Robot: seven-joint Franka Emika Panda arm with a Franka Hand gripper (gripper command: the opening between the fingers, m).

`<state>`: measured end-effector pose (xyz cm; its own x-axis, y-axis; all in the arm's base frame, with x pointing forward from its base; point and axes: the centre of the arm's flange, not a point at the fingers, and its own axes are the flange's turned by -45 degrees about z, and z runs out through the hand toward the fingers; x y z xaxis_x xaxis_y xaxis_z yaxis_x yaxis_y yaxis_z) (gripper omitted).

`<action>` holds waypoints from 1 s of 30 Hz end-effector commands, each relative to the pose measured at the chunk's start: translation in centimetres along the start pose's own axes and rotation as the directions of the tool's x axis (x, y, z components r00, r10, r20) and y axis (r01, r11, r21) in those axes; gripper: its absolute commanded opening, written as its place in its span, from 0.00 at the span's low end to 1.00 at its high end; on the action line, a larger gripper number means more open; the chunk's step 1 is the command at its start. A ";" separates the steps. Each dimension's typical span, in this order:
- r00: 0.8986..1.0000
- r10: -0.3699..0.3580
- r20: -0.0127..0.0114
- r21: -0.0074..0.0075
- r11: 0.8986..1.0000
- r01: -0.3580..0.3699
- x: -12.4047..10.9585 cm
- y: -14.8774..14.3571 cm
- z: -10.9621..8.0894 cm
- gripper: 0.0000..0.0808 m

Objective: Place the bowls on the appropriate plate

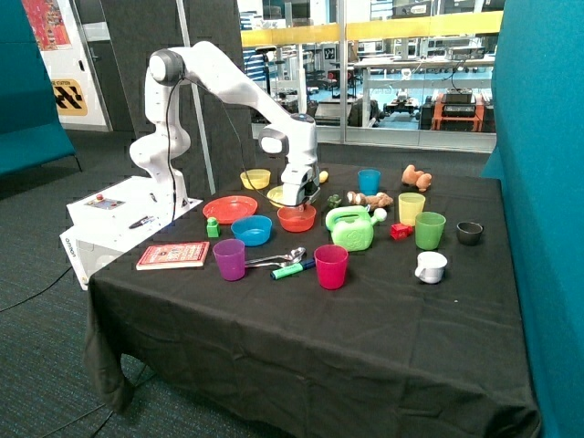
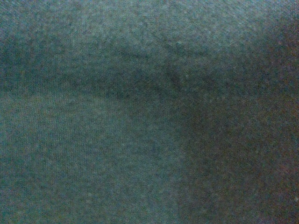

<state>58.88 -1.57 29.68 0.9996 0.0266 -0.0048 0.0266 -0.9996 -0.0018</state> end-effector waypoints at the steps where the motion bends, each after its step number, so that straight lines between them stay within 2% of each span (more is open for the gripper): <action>1: 1.000 -0.002 -0.005 -0.002 1.000 0.002 -0.3 0.0 0.1 0.00; 9: 1.000 -0.005 -0.005 -0.002 1.000 0.005 -0.6 0.0 0.0 0.00; 22: 1.000 -0.016 -0.005 -0.002 1.000 0.016 -0.3 -0.2 -1.6 0.00; 30: 1.000 -0.021 -0.005 -0.002 1.000 0.021 -1.0 0.1 -2.2 0.00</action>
<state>58.27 -1.51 30.97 0.9992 0.0397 0.0071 0.0397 -0.9992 0.0007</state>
